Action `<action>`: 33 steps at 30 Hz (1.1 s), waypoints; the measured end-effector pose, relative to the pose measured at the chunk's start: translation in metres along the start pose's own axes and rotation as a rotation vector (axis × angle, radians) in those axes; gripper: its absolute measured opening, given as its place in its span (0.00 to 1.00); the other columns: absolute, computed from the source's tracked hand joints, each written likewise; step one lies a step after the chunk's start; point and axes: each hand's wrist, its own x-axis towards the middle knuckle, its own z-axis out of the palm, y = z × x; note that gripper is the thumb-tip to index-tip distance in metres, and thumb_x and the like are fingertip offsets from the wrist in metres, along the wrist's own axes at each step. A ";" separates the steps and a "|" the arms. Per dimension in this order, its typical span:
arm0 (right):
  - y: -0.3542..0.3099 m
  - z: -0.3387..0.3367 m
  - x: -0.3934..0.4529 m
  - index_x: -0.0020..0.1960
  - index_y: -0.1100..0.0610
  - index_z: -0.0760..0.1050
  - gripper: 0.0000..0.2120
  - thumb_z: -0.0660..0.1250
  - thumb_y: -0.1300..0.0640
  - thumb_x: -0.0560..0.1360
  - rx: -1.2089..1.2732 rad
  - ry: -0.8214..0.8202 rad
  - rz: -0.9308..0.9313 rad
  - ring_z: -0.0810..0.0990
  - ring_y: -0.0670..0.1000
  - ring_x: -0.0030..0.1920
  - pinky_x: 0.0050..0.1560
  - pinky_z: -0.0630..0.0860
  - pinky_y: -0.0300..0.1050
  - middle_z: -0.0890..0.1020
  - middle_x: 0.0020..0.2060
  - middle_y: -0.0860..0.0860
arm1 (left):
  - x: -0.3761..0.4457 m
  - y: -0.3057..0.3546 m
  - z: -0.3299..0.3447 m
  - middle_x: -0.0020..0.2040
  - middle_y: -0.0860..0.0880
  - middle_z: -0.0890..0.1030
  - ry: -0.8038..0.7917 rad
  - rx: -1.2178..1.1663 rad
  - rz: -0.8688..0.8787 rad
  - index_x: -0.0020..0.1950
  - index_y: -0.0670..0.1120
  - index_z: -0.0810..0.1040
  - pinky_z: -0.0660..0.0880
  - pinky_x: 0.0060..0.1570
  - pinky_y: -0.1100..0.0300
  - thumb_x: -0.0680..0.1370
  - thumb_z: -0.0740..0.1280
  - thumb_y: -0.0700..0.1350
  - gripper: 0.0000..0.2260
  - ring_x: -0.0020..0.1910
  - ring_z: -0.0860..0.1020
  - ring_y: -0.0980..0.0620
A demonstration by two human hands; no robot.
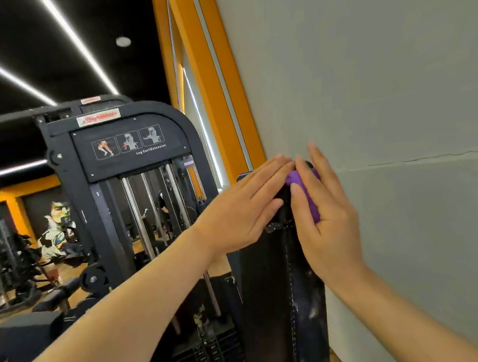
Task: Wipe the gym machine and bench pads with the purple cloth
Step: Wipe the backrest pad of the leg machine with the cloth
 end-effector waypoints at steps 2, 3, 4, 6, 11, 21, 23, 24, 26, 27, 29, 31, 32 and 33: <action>0.007 0.002 -0.003 0.78 0.54 0.60 0.25 0.53 0.48 0.83 -0.021 -0.006 -0.071 0.56 0.48 0.78 0.74 0.63 0.49 0.57 0.78 0.44 | -0.001 0.001 -0.004 0.78 0.50 0.54 -0.048 0.007 -0.037 0.79 0.45 0.49 0.48 0.76 0.68 0.85 0.49 0.53 0.24 0.77 0.53 0.57; 0.011 0.003 -0.013 0.78 0.54 0.58 0.26 0.53 0.48 0.83 -0.029 -0.006 -0.108 0.55 0.48 0.79 0.75 0.60 0.47 0.56 0.78 0.44 | -0.001 0.003 -0.005 0.78 0.51 0.54 -0.055 0.007 -0.057 0.79 0.46 0.49 0.47 0.75 0.70 0.85 0.49 0.52 0.24 0.77 0.52 0.59; 0.016 0.004 -0.026 0.79 0.54 0.57 0.26 0.53 0.48 0.83 -0.031 -0.006 -0.134 0.53 0.48 0.79 0.75 0.57 0.46 0.55 0.79 0.43 | -0.002 0.006 -0.005 0.78 0.52 0.53 -0.052 0.008 -0.076 0.80 0.47 0.49 0.46 0.74 0.72 0.86 0.49 0.51 0.24 0.77 0.51 0.62; 0.024 0.005 -0.056 0.79 0.53 0.57 0.26 0.53 0.49 0.83 -0.014 -0.010 -0.165 0.53 0.47 0.79 0.76 0.52 0.41 0.55 0.79 0.41 | -0.004 0.012 -0.005 0.77 0.55 0.51 -0.033 0.030 -0.102 0.80 0.47 0.50 0.44 0.71 0.77 0.86 0.51 0.49 0.24 0.74 0.48 0.66; 0.022 0.003 -0.057 0.79 0.49 0.56 0.26 0.51 0.42 0.83 0.063 -0.048 -0.120 0.50 0.40 0.78 0.74 0.48 0.29 0.51 0.78 0.35 | -0.007 0.022 -0.007 0.79 0.59 0.47 -0.053 0.091 -0.164 0.82 0.51 0.46 0.45 0.67 0.80 0.86 0.49 0.51 0.24 0.73 0.49 0.68; 0.020 0.001 -0.077 0.76 0.40 0.42 0.29 0.45 0.39 0.77 -0.030 -0.124 -0.125 0.40 0.35 0.76 0.70 0.41 0.25 0.41 0.75 0.30 | -0.009 0.032 -0.009 0.82 0.52 0.49 -0.050 0.226 -0.181 0.82 0.48 0.46 0.45 0.63 0.84 0.86 0.48 0.50 0.24 0.71 0.55 0.66; 0.021 -0.003 -0.089 0.75 0.39 0.40 0.29 0.44 0.38 0.77 -0.058 -0.175 -0.138 0.38 0.34 0.76 0.71 0.40 0.27 0.39 0.74 0.27 | -0.009 0.034 -0.013 0.82 0.51 0.49 -0.069 0.262 -0.155 0.82 0.47 0.47 0.48 0.71 0.77 0.87 0.48 0.49 0.24 0.76 0.55 0.61; 0.021 -0.004 -0.087 0.76 0.41 0.41 0.29 0.45 0.39 0.78 -0.051 -0.181 -0.136 0.39 0.35 0.76 0.73 0.42 0.29 0.39 0.74 0.29 | -0.009 0.034 -0.015 0.82 0.51 0.50 -0.080 0.285 -0.116 0.82 0.47 0.49 0.49 0.75 0.70 0.87 0.49 0.49 0.24 0.78 0.53 0.59; 0.016 -0.003 -0.070 0.79 0.45 0.44 0.30 0.47 0.41 0.79 -0.018 -0.151 -0.100 0.42 0.37 0.77 0.75 0.46 0.34 0.43 0.77 0.34 | -0.012 0.034 -0.017 0.82 0.52 0.50 -0.129 0.344 -0.011 0.81 0.48 0.53 0.44 0.77 0.65 0.86 0.48 0.53 0.24 0.80 0.46 0.57; 0.013 -0.002 -0.060 0.80 0.46 0.46 0.31 0.47 0.42 0.79 -0.010 -0.122 -0.070 0.44 0.38 0.78 0.75 0.47 0.34 0.44 0.78 0.36 | -0.015 0.033 -0.018 0.82 0.53 0.50 -0.153 0.370 0.033 0.81 0.48 0.52 0.40 0.77 0.65 0.85 0.47 0.55 0.25 0.80 0.43 0.56; 0.007 0.000 -0.047 0.80 0.47 0.45 0.31 0.47 0.42 0.79 -0.004 -0.070 -0.050 0.45 0.39 0.78 0.74 0.48 0.35 0.44 0.78 0.38 | -0.019 0.028 -0.019 0.81 0.53 0.49 -0.162 0.425 0.104 0.81 0.49 0.51 0.37 0.77 0.62 0.84 0.46 0.57 0.26 0.80 0.41 0.57; 0.006 0.001 -0.055 0.78 0.43 0.37 0.32 0.45 0.39 0.77 0.002 -0.086 -0.041 0.41 0.36 0.77 0.76 0.46 0.35 0.38 0.75 0.33 | -0.018 0.024 -0.021 0.81 0.52 0.47 -0.181 0.453 0.140 0.81 0.49 0.49 0.36 0.77 0.60 0.84 0.46 0.57 0.27 0.80 0.41 0.58; 0.009 0.001 -0.065 0.75 0.40 0.33 0.31 0.43 0.37 0.77 -0.008 -0.110 -0.032 0.38 0.34 0.75 0.76 0.44 0.35 0.34 0.72 0.29 | -0.016 0.022 -0.024 0.81 0.51 0.47 -0.202 0.457 0.154 0.81 0.49 0.48 0.37 0.77 0.60 0.84 0.46 0.57 0.27 0.80 0.41 0.58; 0.012 0.002 -0.078 0.72 0.37 0.30 0.28 0.41 0.35 0.77 -0.033 -0.134 -0.030 0.35 0.32 0.74 0.75 0.41 0.33 0.31 0.70 0.27 | -0.013 0.021 -0.027 0.82 0.50 0.48 -0.222 0.467 0.172 0.81 0.48 0.48 0.37 0.77 0.61 0.84 0.47 0.57 0.27 0.80 0.42 0.57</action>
